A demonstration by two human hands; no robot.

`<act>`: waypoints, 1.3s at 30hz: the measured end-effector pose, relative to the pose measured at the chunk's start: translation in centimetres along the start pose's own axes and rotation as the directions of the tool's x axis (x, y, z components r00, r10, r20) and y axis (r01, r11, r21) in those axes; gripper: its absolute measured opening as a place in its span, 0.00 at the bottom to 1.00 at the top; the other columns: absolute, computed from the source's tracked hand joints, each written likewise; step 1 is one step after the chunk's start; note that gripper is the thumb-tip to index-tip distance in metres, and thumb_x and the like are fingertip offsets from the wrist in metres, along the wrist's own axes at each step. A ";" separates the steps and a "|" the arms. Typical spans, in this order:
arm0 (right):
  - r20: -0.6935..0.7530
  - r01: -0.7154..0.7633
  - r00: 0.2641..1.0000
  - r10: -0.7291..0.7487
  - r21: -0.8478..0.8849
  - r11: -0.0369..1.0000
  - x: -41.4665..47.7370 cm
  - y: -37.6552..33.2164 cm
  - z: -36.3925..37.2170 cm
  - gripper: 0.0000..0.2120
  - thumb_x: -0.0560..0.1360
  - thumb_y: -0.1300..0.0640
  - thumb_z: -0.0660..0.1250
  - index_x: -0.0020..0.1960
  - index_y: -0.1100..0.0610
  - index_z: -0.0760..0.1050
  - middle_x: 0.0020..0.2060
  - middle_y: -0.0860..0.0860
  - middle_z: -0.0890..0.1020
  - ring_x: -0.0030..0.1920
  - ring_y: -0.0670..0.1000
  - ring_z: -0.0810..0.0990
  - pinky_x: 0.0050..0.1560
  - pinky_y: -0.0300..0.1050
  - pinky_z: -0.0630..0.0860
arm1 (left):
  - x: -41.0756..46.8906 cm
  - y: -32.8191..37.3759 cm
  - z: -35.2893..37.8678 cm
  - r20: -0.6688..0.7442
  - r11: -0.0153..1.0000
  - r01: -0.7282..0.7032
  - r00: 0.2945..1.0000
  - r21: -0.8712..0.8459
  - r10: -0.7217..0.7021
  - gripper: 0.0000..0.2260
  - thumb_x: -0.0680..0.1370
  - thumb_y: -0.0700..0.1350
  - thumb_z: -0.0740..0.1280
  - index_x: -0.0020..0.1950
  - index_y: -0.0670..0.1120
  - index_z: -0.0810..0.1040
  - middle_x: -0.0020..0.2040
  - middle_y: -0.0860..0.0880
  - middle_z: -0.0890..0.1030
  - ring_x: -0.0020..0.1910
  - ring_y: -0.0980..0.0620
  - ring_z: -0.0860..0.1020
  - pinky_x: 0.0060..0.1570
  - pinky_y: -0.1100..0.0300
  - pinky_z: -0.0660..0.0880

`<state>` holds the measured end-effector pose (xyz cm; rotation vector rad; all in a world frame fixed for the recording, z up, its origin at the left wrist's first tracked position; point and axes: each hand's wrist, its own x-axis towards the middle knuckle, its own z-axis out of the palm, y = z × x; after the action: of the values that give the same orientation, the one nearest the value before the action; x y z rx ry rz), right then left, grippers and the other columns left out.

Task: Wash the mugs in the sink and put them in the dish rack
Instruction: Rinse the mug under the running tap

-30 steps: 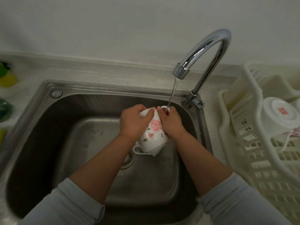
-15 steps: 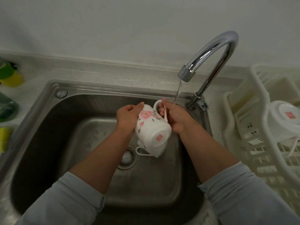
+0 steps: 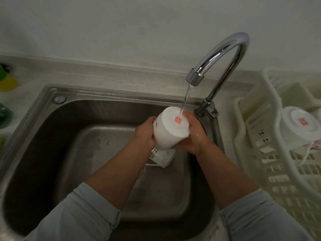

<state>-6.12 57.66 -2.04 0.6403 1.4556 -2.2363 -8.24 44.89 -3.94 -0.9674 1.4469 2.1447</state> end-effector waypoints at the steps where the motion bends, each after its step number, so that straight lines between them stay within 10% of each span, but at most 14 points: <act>1: -0.020 -0.057 0.998 0.057 0.011 0.998 0.1 -0.1 -0.5 0.19 0.76 0.40 0.55 0.52 0.51 0.78 0.48 0.54 0.83 0.52 0.58 0.78 0.54 0.60 0.72 | -0.2 0.1 0.3 0.026 0.993 -0.054 0.998 0.100 0.052 0.09 0.77 0.49 0.64 0.43 0.45 0.79 0.45 0.45 0.82 0.48 0.46 0.78 0.47 0.56 0.74; 8: 0.002 -0.192 0.981 0.193 0.117 0.974 0.0 -1.1 -1.7 0.21 0.73 0.41 0.57 0.55 0.53 0.78 0.53 0.58 0.81 0.58 0.66 0.74 0.59 0.73 0.63 | -2.4 0.8 1.5 0.350 0.607 -0.454 0.891 0.653 0.289 0.39 0.63 0.76 0.55 0.66 0.53 0.72 0.65 0.47 0.73 0.60 0.47 0.74 0.63 0.47 0.70; 12: 0.120 -0.284 0.956 0.266 0.168 0.944 -1.1 -1.8 -1.9 0.20 0.71 0.44 0.58 0.51 0.56 0.79 0.44 0.61 0.84 0.51 0.66 0.76 0.53 0.72 0.66 | -3.4 1.7 0.5 0.621 0.170 -0.718 0.677 0.675 0.396 0.45 0.57 0.69 0.69 0.71 0.56 0.63 0.65 0.52 0.73 0.63 0.51 0.71 0.64 0.48 0.68; 16: 0.100 -0.314 0.948 0.301 0.178 0.932 -1.1 -2.3 -2.0 0.19 0.71 0.45 0.59 0.50 0.57 0.79 0.42 0.61 0.84 0.51 0.65 0.77 0.53 0.74 0.64 | -3.7 2.2 0.2 0.752 -0.019 -0.784 0.587 0.620 0.299 0.50 0.63 0.57 0.77 0.73 0.66 0.46 0.71 0.54 0.63 0.66 0.54 0.66 0.63 0.57 0.66; 22: 0.013 -0.165 0.986 0.165 0.148 0.975 -0.8 -3.1 -0.6 0.19 0.75 0.46 0.55 0.48 0.57 0.79 0.42 0.58 0.84 0.46 0.59 0.80 0.52 0.52 0.75 | -3.3 1.0 1.0 0.557 0.395 -0.763 0.645 0.512 0.523 0.36 0.61 0.58 0.74 0.66 0.59 0.64 0.59 0.56 0.73 0.55 0.56 0.74 0.52 0.60 0.73; 31: 0.026 0.001 1.000 0.006 -0.253 0.967 -1.0 -0.7 0.7 0.22 0.72 0.39 0.64 0.59 0.53 0.74 0.54 0.58 0.81 0.53 0.57 0.81 0.52 0.53 0.78 | -1.6 2.5 1.7 0.279 0.831 -0.410 0.905 0.376 0.321 0.20 0.78 0.62 0.55 0.66 0.54 0.65 0.57 0.47 0.77 0.52 0.46 0.79 0.54 0.45 0.77; 35: -0.058 -0.077 0.996 0.066 -0.238 0.968 -1.2 -0.7 0.5 0.22 0.72 0.35 0.61 0.55 0.51 0.74 0.54 0.59 0.81 0.54 0.58 0.80 0.53 0.57 0.79 | -1.9 2.8 1.6 0.336 0.776 -0.398 0.907 0.489 0.253 0.21 0.79 0.59 0.57 0.70 0.53 0.61 0.61 0.45 0.75 0.53 0.47 0.78 0.54 0.46 0.77; 39: -0.058 -0.193 0.980 0.189 -0.062 0.979 -0.9 -0.7 0.3 0.33 0.69 0.27 0.56 0.60 0.51 0.73 0.54 0.59 0.81 0.54 0.60 0.80 0.51 0.59 0.78 | -2.1 2.5 1.0 0.537 0.572 -0.662 0.741 0.485 0.403 0.27 0.71 0.51 0.73 0.65 0.54 0.63 0.62 0.49 0.70 0.58 0.50 0.73 0.55 0.55 0.75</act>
<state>-5.83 57.72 -0.96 0.7865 1.4226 -2.0299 -8.76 44.92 -0.54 0.1955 2.2475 1.7436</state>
